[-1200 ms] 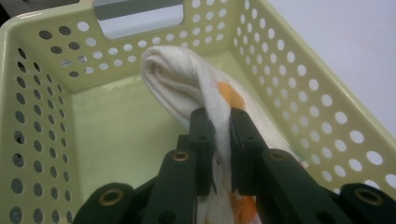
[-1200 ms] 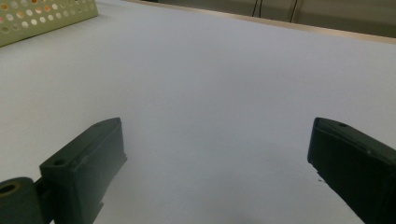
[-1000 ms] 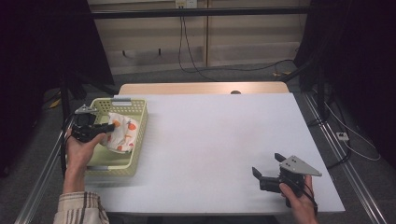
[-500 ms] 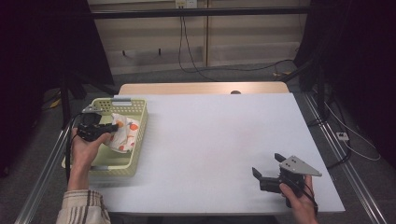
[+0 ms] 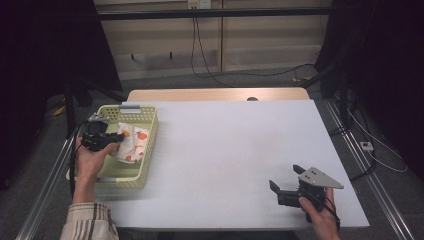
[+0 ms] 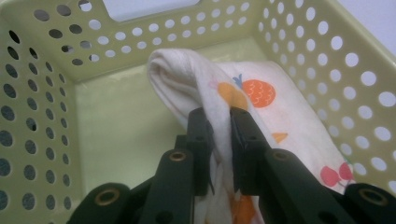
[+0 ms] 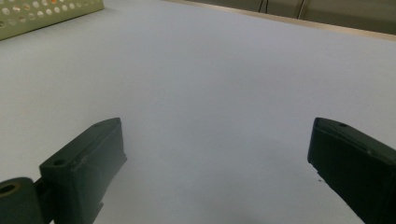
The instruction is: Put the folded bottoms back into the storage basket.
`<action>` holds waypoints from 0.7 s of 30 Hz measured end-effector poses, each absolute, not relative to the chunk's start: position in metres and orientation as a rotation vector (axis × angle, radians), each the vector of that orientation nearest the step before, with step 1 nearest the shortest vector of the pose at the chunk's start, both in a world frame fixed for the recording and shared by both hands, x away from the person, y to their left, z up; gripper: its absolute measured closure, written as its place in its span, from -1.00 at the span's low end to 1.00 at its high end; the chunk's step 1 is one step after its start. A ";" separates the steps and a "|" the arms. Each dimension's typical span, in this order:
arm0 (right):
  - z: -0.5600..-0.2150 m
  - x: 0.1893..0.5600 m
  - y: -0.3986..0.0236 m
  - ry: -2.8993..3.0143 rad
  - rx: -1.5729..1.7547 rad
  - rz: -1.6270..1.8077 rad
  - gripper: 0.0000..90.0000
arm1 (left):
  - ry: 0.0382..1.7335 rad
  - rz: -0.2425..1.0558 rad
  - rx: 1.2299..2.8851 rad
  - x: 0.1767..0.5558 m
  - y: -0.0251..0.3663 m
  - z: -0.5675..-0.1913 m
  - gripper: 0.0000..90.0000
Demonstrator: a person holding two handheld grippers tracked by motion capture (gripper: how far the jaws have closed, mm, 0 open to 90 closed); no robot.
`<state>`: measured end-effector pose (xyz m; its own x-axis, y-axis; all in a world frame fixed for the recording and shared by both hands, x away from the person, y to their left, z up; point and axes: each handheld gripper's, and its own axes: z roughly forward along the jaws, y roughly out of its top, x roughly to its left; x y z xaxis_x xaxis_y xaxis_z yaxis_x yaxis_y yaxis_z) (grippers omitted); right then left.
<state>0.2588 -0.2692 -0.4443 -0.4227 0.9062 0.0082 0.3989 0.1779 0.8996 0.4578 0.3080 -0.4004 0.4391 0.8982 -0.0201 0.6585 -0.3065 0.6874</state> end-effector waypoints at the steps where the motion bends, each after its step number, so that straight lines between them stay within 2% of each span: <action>1: -0.444 0.259 -0.269 1.912 1.224 1.204 -0.92 | 1.313 0.500 2.062 0.458 0.308 -0.401 0.77; 21: -0.445 0.259 -0.270 1.921 1.226 1.208 -0.93 | 1.472 0.524 2.068 0.464 0.314 -0.409 0.66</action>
<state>0.2593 -0.2697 -0.4449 -0.4289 0.9033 0.0138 0.4038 0.1780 0.8974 0.4640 0.3140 -0.4087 0.3266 0.9452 0.0021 0.7342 -0.2551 0.6292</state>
